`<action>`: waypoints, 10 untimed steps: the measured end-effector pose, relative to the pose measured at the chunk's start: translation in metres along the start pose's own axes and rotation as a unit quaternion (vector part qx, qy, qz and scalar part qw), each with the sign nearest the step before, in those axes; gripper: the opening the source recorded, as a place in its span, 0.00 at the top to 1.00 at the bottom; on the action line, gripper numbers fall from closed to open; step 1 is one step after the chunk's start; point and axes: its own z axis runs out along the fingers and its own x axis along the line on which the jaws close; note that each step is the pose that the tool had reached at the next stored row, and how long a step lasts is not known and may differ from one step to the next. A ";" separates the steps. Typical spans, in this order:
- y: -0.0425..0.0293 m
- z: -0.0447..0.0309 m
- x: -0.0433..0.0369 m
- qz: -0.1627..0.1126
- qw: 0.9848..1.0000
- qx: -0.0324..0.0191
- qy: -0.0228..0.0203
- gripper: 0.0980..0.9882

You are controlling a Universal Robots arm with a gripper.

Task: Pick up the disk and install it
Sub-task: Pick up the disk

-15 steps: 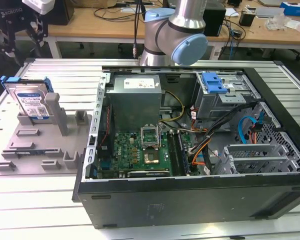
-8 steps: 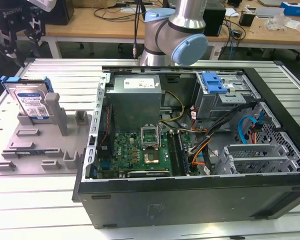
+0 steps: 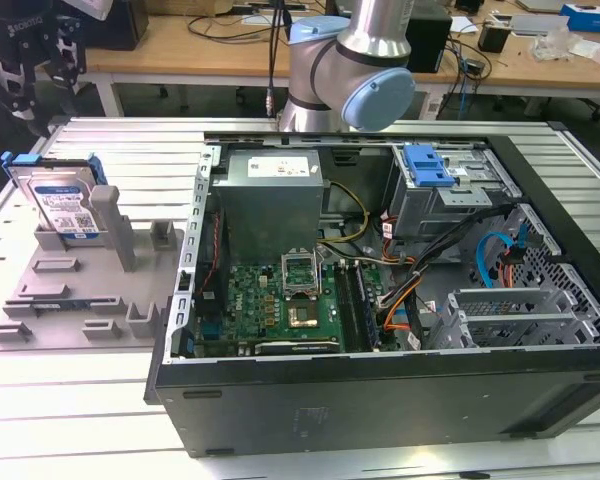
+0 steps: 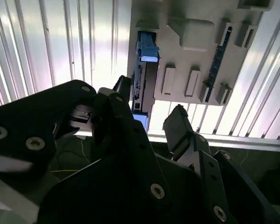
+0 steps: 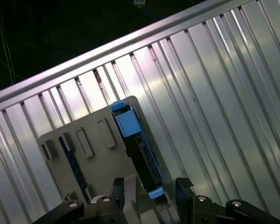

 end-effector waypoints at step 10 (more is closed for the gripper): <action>0.0000 0.0030 0.0000 -0.090 0.996 0.004 0.001 0.48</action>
